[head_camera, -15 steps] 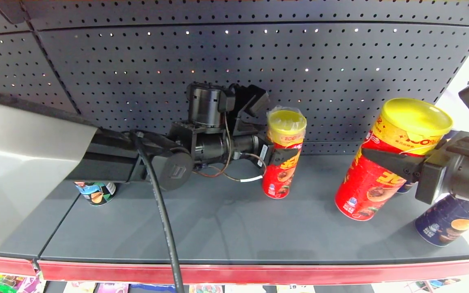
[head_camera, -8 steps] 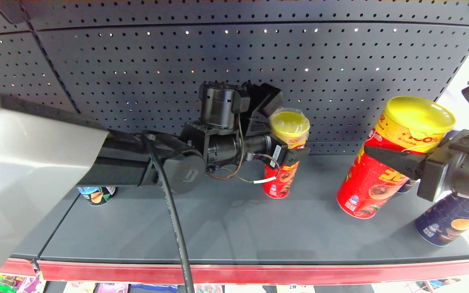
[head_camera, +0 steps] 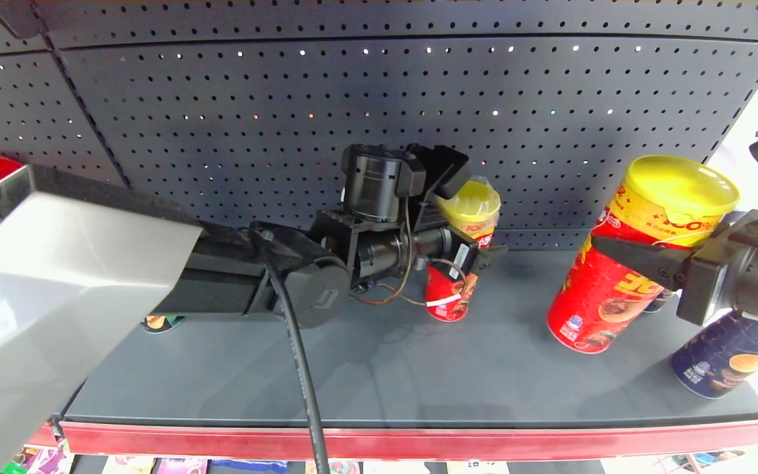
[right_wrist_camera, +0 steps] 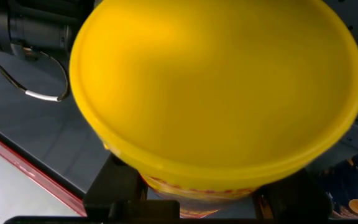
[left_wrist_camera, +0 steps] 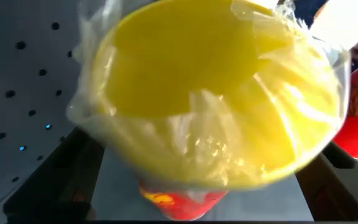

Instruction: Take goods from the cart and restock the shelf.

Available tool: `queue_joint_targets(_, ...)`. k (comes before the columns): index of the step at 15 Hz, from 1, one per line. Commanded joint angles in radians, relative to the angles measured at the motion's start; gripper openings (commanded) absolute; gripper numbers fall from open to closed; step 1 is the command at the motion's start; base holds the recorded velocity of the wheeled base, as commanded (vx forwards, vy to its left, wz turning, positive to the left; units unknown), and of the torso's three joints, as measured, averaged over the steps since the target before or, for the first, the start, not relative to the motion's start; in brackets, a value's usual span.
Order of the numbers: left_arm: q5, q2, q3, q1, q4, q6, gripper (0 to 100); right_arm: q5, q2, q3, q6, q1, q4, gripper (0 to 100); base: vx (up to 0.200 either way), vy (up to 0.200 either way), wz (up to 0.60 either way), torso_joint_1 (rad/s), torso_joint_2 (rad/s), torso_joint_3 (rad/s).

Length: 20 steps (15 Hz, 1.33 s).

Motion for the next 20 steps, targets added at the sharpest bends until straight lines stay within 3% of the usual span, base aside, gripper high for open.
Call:
queue_joint_targets(1,0.003,0.008,0.000,0.001,-0.011,-0.001,0,0.001,-0.001,0.000,-0.001,0.000,0.000,0,0.000,0.000,0.00,0.000,0.00,0.000)
queue_joint_targets(4,-0.039,0.008,0.005,0.000,-0.014,-0.002,0,0.001,0.000,0.000,-0.001,0.000,0.000,0,0.000,0.000,0.00,0.000,0.00,0.000)
queue_joint_targets(9,-0.224,-0.009,0.020,0.016,-0.098,-0.001,0,0.001,0.000,0.000,-0.001,0.000,0.000,0,0.000,0.000,0.00,0.000,0.00,0.000)
queue_joint_targets(12,-0.306,-0.050,0.060,0.016,-0.109,0.007,0,0.001,-0.001,0.001,-0.001,0.000,0.000,0,0.000,0.000,0.00,0.000,0.00,0.000)
queue_joint_targets(13,-0.352,-0.076,0.109,0.016,-0.111,0.019,0,0.001,-0.003,0.000,-0.001,0.000,0.000,0,0.000,0.000,0.00,0.000,0.00,0.000)
queue_joint_targets(14,-0.407,-0.104,0.172,0.020,-0.111,0.062,0,0.001,-0.003,-0.002,-0.001,0.000,0.000,0,0.000,0.000,0.00,0.000,0.00,0.000)
queue_joint_targets(16,-0.511,-0.154,0.267,0.029,-0.111,0.113,0,0.001,-0.004,0.000,-0.001,0.000,-0.002,0,0.000,0.000,0.00,0.000,0.00,0.000)
queue_joint_targets(18,-0.548,-0.179,0.316,0.032,-0.111,0.144,0,0.001,-0.004,0.003,-0.001,0.000,0.000,0,0.000,0.000,0.00,0.000,0.00,0.000)
queue_joint_targets(20,-0.576,-0.197,0.335,0.032,-0.111,0.150,0,0.001,-0.004,0.004,-0.001,0.000,0.000,0,0.000,0.000,0.00,0.000,0.00,0.000)
